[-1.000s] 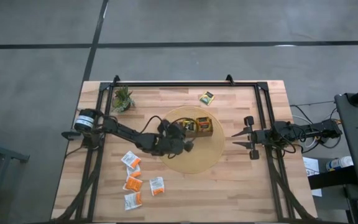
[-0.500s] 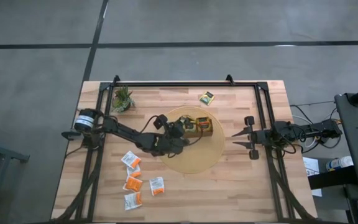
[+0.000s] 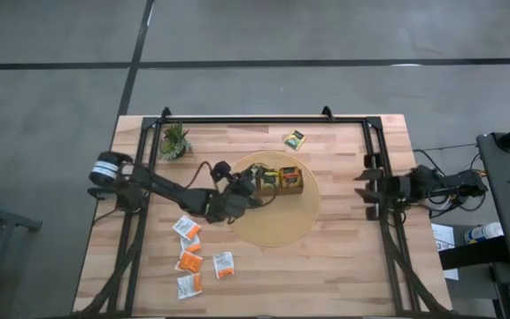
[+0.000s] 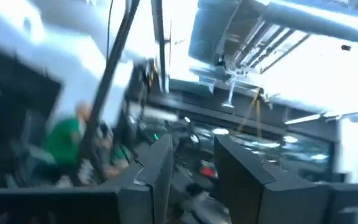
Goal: Pick & Place Tea
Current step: Put the yellow tea bag into the middle section of the wooden organizer
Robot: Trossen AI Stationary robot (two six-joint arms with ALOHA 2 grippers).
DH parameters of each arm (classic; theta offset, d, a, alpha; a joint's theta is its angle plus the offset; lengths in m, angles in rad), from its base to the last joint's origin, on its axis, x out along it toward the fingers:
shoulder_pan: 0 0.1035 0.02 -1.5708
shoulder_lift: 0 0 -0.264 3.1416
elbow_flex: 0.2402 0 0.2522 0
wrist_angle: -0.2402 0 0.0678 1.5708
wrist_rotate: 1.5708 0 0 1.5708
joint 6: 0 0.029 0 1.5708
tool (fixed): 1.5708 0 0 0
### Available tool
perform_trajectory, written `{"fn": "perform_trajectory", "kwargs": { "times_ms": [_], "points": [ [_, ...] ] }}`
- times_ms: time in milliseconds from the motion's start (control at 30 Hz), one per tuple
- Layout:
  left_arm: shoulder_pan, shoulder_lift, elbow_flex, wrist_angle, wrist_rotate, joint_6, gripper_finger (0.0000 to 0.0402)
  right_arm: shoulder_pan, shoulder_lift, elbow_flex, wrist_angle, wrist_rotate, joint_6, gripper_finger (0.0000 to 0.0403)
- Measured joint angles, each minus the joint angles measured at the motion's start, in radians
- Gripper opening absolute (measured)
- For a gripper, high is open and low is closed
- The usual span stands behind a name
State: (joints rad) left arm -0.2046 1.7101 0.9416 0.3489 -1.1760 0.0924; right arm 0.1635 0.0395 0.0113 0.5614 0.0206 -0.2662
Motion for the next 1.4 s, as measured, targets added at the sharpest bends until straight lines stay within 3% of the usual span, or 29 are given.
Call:
{"fn": "perform_trajectory", "kwargs": {
  "times_ms": [200,367,733,1000,1200,1400],
  "points": [
    [-0.009,-0.070,-0.034,-0.006,-0.029,0.048,0.0000,0.000,0.005,-0.001,0.006,-0.002,0.233,0.0114],
    [0.005,-0.104,-0.048,0.001,-0.032,0.099,0.0000,-0.001,0.037,-0.002,-0.003,0.066,0.244,0.0112],
    [0.004,-0.109,-0.065,0.005,0.012,0.146,0.0000,0.000,0.234,-0.002,0.062,0.093,0.292,0.0121],
    [-0.001,-0.109,-0.067,0.007,0.009,0.160,0.0000,0.000,0.410,0.024,0.159,0.291,0.322,0.0174],
    [-0.001,-0.108,-0.067,0.006,-0.007,0.187,0.0000,0.000,0.543,0.106,0.152,0.340,0.422,0.0228],
    [-0.001,-0.108,-0.070,0.006,-0.007,0.226,0.0000,0.000,0.727,0.231,0.152,0.411,0.480,0.0249]
  ]
}}
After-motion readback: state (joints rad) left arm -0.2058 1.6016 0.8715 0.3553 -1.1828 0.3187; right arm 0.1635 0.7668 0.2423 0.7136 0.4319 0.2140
